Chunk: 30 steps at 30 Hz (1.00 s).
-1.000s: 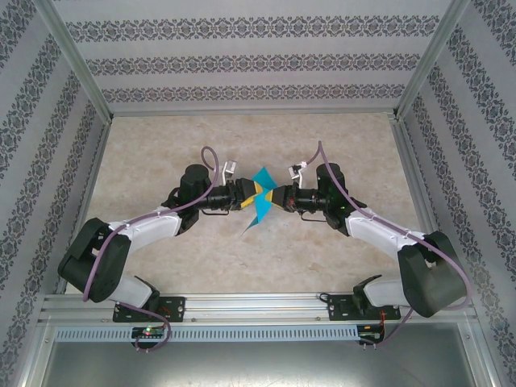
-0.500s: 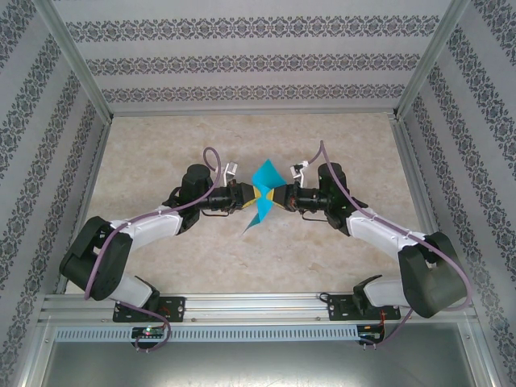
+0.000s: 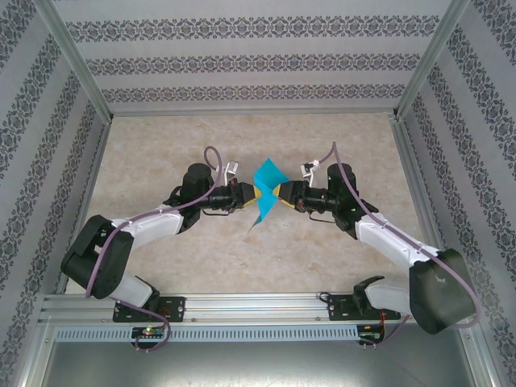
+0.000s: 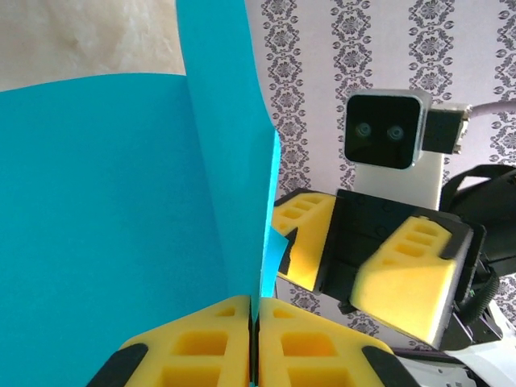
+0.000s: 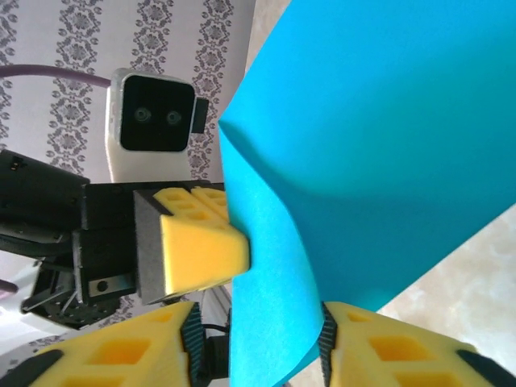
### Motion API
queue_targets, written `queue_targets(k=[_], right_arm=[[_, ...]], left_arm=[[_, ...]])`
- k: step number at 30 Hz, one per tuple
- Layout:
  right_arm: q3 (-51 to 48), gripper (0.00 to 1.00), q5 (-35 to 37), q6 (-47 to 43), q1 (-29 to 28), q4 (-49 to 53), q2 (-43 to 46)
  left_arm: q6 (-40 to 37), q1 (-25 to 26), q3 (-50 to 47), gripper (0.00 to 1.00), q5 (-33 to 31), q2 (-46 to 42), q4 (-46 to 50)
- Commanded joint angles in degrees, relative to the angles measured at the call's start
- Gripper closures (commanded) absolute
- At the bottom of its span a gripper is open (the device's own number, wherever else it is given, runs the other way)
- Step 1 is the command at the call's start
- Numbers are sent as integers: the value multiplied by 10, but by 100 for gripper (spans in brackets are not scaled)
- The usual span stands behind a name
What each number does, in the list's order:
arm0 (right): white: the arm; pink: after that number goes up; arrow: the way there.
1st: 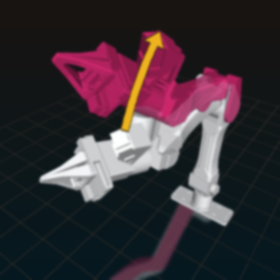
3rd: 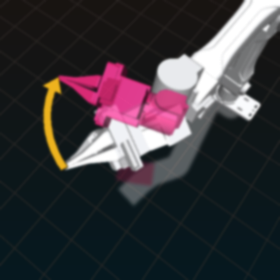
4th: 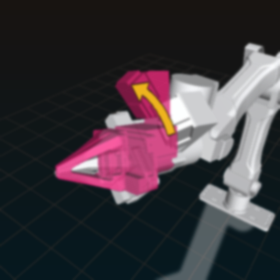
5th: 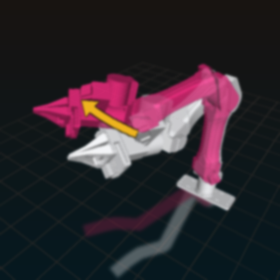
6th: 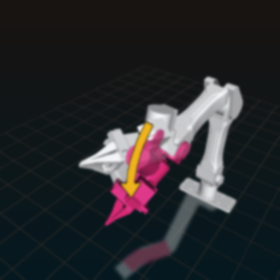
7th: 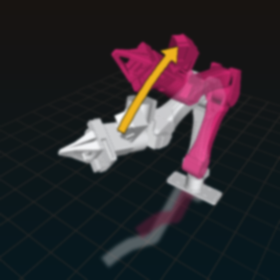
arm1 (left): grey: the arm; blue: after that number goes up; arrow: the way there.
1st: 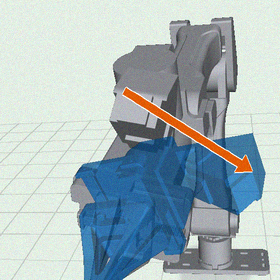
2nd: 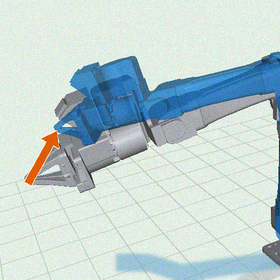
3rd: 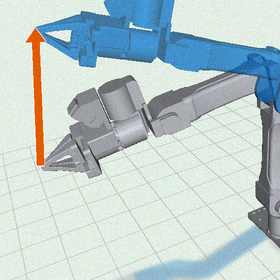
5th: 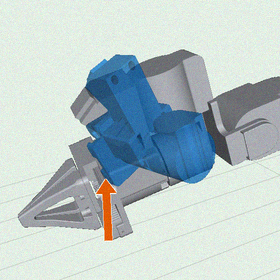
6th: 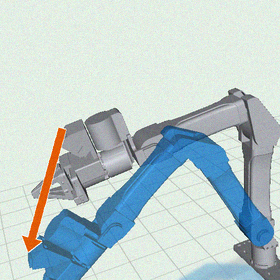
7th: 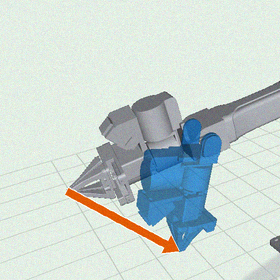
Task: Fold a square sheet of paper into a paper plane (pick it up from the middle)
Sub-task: Turn over the paper at the center of the table.
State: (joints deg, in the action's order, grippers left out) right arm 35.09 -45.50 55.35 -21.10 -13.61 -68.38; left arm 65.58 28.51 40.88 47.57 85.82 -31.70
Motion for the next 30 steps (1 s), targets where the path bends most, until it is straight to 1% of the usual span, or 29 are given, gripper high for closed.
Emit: queue_targets(k=[1,6,9,12,13,18,23,26,30], right_arm=[[-22,50,19,0,5,20,20],[-43,46,35,30,-5,-3,18],[-45,44,40,45,-15,-21,12],[-50,38,40,72,-26,-67,2],[-50,38,39,80,-30,-84,-5],[-38,39,40,88,-51,-96,-49],[-36,40,38,107,-64,-144,-78],[-36,43,37,120,-67,-175,-81],[-38,49,37,122,-66,-176,-75]], left_arm=[[2,6,18,89,-5,8,-24],[0,6,27,89,-8,16,-27],[13,6,23,89,-6,26,-50],[18,6,24,89,-5,31,-57],[17,6,24,89,-5,32,-57],[22,7,25,88,-5,39,-68],[22,7,23,88,-7,37,-70],[21,6,21,87,-7,39,-69],[20,6,19,85,-8,43,-67]])
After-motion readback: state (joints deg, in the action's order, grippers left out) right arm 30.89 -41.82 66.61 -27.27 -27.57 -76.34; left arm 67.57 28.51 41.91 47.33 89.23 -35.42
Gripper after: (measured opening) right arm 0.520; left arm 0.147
